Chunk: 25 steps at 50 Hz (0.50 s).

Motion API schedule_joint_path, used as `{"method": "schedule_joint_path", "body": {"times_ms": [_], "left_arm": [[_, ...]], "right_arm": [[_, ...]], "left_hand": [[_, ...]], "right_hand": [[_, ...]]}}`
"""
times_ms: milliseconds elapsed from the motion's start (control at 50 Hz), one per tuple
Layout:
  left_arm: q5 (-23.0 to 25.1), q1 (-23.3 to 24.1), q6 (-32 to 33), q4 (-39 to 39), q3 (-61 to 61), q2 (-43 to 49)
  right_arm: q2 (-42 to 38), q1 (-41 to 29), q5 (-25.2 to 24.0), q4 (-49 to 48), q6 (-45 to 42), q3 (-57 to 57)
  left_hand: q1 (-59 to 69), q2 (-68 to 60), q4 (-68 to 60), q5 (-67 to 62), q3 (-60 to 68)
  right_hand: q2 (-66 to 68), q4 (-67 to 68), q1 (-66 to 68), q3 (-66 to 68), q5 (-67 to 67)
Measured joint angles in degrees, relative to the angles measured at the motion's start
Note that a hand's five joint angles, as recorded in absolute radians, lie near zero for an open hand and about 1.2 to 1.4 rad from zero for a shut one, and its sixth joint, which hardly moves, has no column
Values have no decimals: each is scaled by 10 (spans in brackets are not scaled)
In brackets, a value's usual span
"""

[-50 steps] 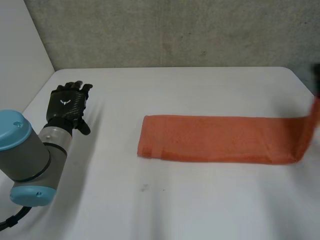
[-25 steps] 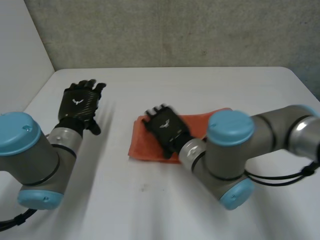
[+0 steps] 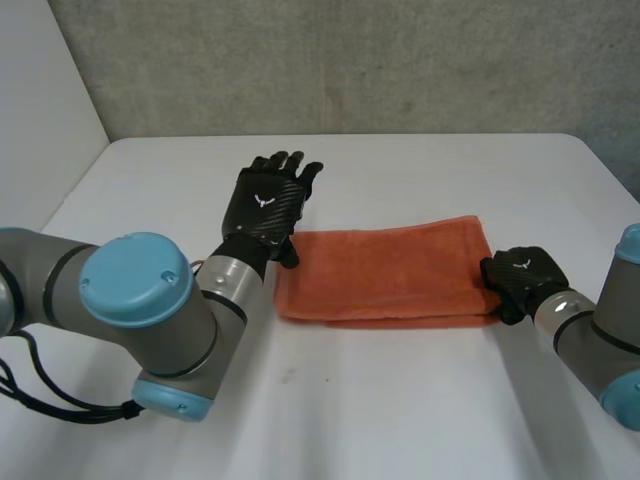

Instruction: Fold the laundry

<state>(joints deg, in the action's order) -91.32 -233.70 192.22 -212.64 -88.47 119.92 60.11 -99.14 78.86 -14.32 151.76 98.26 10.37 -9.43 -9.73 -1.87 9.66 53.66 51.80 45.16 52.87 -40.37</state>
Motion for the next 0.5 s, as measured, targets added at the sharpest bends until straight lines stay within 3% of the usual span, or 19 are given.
{"method": "schedule_joint_path", "body": {"times_ms": [20, 100, 240, 280, 360, 420, 500], "left_arm": [[0, -2, 0, 0, -10, -12], [-1, -12, -1, 0, -32, -42], [-15, -48, -11, 3, -62, -89], [-18, -51, -12, 4, -63, -92], [-32, -72, -23, 14, -71, -106], [-34, -78, -28, 17, -74, -108], [-34, -79, -34, 18, -77, -107]], "right_arm": [[-6, 2, 0, -8, -14, -11], [-9, -25, 2, -24, -20, -49], [-39, -188, 6, -31, 25, -182], [-45, -204, 5, -30, 29, -192], [-107, -328, -9, -18, 55, -248], [-129, -358, -12, -12, 57, -256], [-146, -379, -10, -1, 60, -260]], "left_hand": [[0, 0, 0, 0, 0], [0, 0, 0, 0, 0], [0, 0, 0, 0, 0], [0, 0, 0, 0, 0], [0, 0, 0, 0, 0], [0, 0, 0, 0, 0], [0, 0, 0, 0, 0]], "right_hand": [[141, 164, 65, 149, -141], [141, 164, 68, 149, -143], [141, 164, 76, 150, -157], [141, 164, 76, 150, -158], [141, 164, 80, 150, -158], [141, 164, 80, 150, -158], [-103, -82, -106, -91, 58]]}}
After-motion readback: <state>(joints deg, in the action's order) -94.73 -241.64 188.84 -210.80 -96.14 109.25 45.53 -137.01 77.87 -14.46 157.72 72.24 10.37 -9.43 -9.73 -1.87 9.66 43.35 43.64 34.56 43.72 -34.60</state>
